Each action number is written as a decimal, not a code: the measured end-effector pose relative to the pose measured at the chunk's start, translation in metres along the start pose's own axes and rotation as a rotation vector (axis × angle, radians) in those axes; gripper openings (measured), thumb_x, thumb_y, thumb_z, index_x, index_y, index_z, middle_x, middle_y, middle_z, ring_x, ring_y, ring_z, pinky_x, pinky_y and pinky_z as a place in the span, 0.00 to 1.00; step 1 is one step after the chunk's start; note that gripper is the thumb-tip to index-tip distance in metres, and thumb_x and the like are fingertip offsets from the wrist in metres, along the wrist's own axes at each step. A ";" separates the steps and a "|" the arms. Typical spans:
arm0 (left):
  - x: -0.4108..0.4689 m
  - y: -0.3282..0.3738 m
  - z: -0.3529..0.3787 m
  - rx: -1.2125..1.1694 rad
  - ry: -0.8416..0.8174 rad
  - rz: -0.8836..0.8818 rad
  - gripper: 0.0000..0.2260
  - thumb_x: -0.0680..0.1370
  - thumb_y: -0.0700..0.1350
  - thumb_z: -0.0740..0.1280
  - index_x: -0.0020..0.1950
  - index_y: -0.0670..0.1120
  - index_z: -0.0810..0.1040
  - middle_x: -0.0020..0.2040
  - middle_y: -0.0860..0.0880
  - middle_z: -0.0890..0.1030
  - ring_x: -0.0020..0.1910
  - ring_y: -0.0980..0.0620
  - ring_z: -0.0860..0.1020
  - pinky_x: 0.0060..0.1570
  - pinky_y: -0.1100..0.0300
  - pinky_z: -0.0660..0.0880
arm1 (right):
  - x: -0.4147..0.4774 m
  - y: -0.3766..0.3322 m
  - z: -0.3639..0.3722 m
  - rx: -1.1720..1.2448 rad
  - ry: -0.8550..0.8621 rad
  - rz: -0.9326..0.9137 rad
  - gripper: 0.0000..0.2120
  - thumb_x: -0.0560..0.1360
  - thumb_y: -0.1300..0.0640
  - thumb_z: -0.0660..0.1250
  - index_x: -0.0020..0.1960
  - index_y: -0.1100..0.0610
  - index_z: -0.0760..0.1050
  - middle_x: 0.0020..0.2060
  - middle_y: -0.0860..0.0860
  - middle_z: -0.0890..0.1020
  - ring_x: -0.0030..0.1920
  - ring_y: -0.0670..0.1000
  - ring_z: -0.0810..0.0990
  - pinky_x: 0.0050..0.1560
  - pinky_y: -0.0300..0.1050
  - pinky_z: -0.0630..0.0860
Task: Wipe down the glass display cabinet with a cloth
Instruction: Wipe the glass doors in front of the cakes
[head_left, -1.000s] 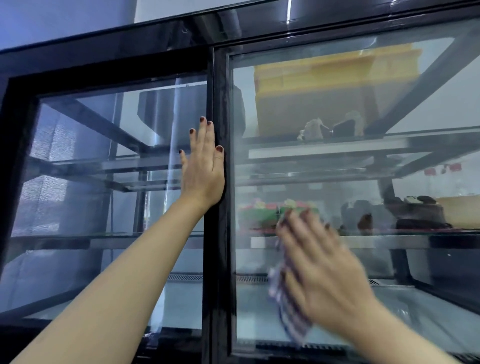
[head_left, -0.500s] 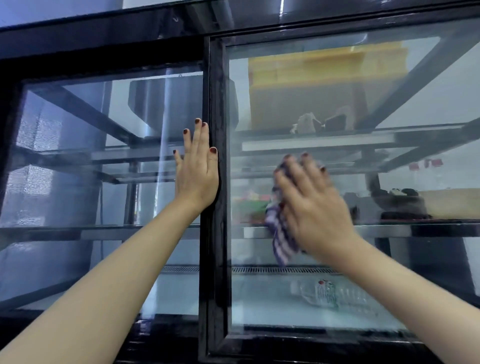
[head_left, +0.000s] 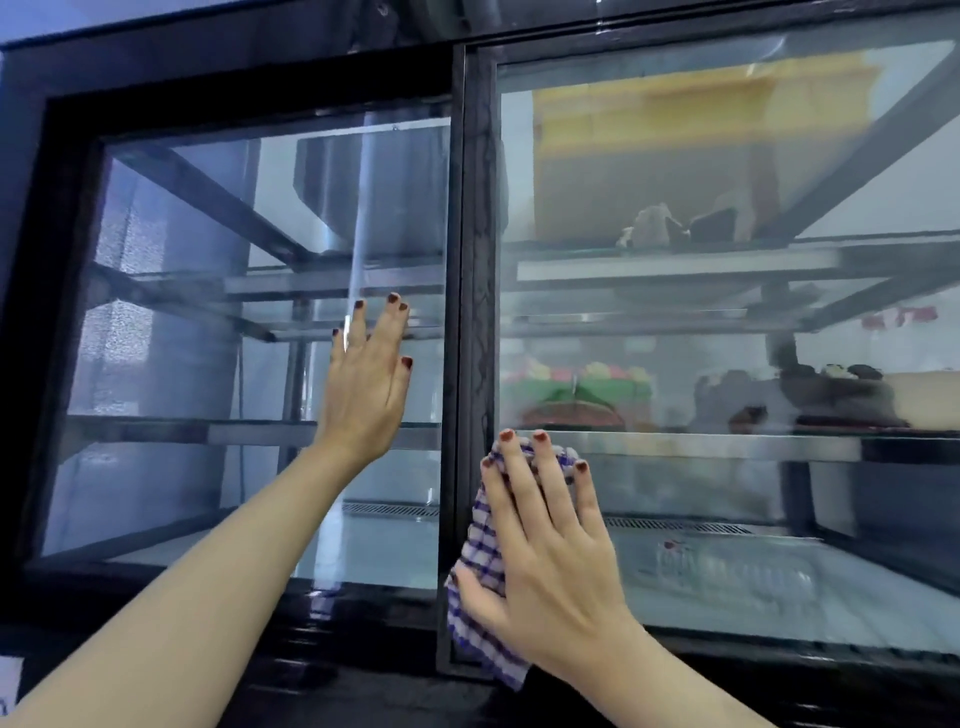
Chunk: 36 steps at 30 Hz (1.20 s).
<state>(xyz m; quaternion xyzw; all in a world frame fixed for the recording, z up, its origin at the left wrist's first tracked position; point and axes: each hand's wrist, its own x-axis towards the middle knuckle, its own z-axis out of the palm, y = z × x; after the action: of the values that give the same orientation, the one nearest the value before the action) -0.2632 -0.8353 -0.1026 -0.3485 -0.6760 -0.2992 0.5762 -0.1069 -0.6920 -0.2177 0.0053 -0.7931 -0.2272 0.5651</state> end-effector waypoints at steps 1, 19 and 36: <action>0.000 -0.001 0.001 0.015 0.012 0.009 0.24 0.81 0.43 0.52 0.77 0.50 0.52 0.76 0.55 0.50 0.74 0.56 0.42 0.73 0.51 0.41 | 0.016 -0.002 0.001 -0.004 0.039 0.030 0.38 0.65 0.37 0.64 0.68 0.60 0.72 0.70 0.58 0.68 0.72 0.60 0.63 0.68 0.60 0.58; -0.007 -0.013 0.007 0.172 0.104 -0.251 0.25 0.80 0.50 0.43 0.78 0.48 0.47 0.78 0.49 0.46 0.76 0.49 0.43 0.72 0.47 0.39 | -0.023 -0.046 0.021 -0.013 0.008 0.067 0.30 0.73 0.46 0.55 0.68 0.63 0.70 0.70 0.61 0.65 0.71 0.62 0.60 0.68 0.61 0.55; -0.019 -0.014 0.008 0.186 0.104 -0.247 0.24 0.81 0.47 0.46 0.78 0.46 0.49 0.78 0.48 0.48 0.77 0.48 0.46 0.73 0.46 0.43 | -0.078 -0.025 0.024 -0.111 0.071 -0.015 0.31 0.72 0.42 0.60 0.69 0.59 0.70 0.70 0.57 0.66 0.71 0.60 0.61 0.69 0.59 0.56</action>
<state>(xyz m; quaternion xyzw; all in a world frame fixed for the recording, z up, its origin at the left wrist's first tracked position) -0.2770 -0.8392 -0.1227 -0.1917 -0.7078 -0.3215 0.5991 -0.1065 -0.6848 -0.3029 -0.0119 -0.7585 -0.2746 0.5908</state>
